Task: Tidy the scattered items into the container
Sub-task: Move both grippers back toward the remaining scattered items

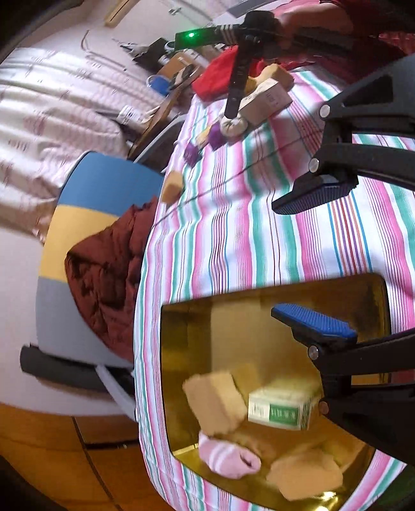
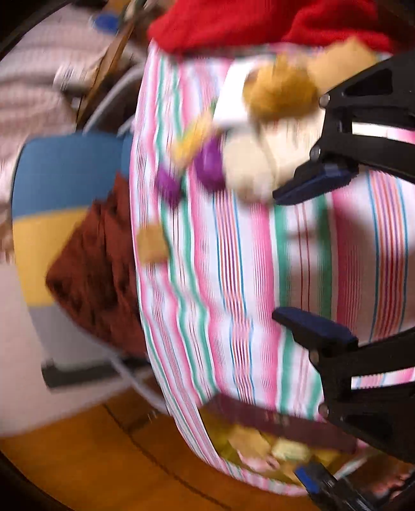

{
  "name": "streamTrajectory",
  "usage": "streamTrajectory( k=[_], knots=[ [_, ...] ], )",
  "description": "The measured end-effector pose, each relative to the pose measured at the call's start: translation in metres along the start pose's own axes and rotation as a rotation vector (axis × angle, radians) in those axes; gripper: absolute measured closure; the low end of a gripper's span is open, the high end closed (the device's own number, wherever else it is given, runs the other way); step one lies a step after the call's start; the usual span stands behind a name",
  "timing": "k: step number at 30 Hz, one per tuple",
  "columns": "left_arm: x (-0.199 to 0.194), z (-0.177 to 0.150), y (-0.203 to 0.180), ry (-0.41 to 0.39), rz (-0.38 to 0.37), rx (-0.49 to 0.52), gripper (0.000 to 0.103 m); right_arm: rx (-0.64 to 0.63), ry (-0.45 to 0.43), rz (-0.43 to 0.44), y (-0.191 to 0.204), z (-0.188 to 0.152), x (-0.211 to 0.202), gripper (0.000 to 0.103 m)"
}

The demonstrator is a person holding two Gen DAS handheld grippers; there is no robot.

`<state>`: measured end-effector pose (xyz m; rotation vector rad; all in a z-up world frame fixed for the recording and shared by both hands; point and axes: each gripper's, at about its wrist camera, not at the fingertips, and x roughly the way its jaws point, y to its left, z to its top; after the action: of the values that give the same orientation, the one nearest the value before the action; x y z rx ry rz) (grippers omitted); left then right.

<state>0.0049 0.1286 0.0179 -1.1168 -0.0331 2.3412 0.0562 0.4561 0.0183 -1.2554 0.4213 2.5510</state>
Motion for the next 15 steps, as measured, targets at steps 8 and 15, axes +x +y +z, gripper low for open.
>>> streamTrajectory(
  k=[8,15],
  knots=[
    [0.021,0.002,-0.039,0.040,-0.046,0.081,0.044,0.211,0.048,-0.042,-0.072,-0.002,0.005,0.023],
    [0.034,0.004,-0.061,0.068,-0.074,0.118,0.044,0.231,0.068,-0.097,-0.077,-0.001,0.011,0.022]
  ],
)
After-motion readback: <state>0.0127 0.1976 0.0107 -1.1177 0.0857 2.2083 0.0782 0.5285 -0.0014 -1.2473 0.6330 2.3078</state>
